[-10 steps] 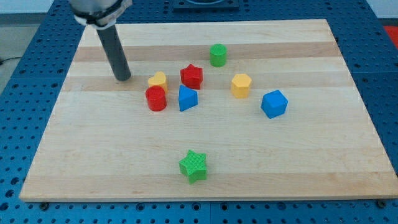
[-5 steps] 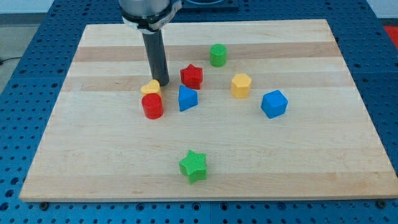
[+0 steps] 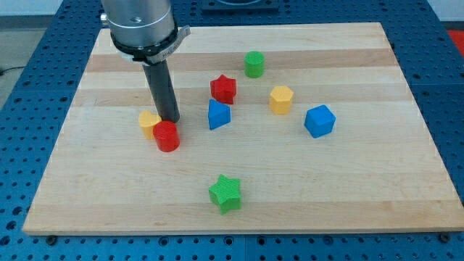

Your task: Separate the yellow heart and red circle

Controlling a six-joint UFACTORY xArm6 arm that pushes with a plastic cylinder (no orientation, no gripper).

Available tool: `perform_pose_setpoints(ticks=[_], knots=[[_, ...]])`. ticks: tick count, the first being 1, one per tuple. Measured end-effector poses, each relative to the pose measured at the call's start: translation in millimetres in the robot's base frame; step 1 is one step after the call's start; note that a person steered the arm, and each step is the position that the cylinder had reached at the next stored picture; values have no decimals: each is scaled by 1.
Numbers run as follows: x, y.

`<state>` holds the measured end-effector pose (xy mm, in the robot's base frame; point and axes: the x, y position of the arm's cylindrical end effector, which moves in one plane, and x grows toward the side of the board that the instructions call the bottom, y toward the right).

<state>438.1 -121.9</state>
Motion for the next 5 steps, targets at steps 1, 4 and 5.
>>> perform_pose_setpoints(ticks=[1,4,5], knots=[[0,-4],[-33,-62],[-26,-84]])
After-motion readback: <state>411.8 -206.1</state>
